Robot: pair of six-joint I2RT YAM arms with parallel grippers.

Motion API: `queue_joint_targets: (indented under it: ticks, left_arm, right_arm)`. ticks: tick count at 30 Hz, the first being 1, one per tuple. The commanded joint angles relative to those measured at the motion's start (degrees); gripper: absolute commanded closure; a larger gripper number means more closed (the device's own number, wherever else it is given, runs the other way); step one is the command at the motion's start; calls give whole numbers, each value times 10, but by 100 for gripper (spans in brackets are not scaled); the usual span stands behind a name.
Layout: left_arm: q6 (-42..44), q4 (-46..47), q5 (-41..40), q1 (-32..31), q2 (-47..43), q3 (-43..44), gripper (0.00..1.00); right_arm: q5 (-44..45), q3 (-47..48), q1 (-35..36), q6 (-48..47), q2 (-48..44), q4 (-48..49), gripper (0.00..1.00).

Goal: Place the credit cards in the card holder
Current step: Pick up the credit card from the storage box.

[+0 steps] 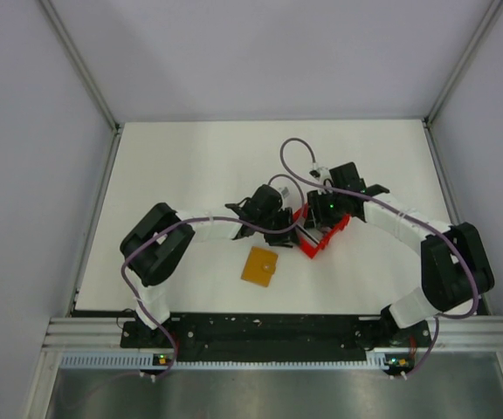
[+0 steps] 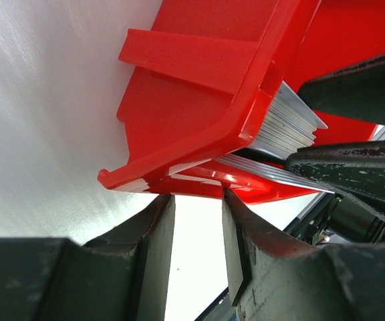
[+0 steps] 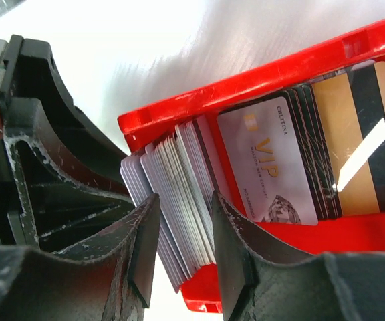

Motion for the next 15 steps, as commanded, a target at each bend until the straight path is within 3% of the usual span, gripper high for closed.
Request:
queue_joint_targets:
  ticks: [1, 9, 11, 15]
  left_arm:
    - [13, 31, -45, 17, -1, 26, 62]
    - [19, 20, -52, 18, -4, 26, 64]
    - [20, 20, -51, 19, -5, 27, 70]
    - [21, 19, -48, 19, -9, 23, 72]
  right_arm:
    - [21, -40, 29, 28, -19, -56, 62]
    - [61, -83, 52, 72, -73, -27, 66]
    - [80, -86, 51, 78, -81, -17, 62]
    - [103, -68, 50, 75, -83, -14, 58]
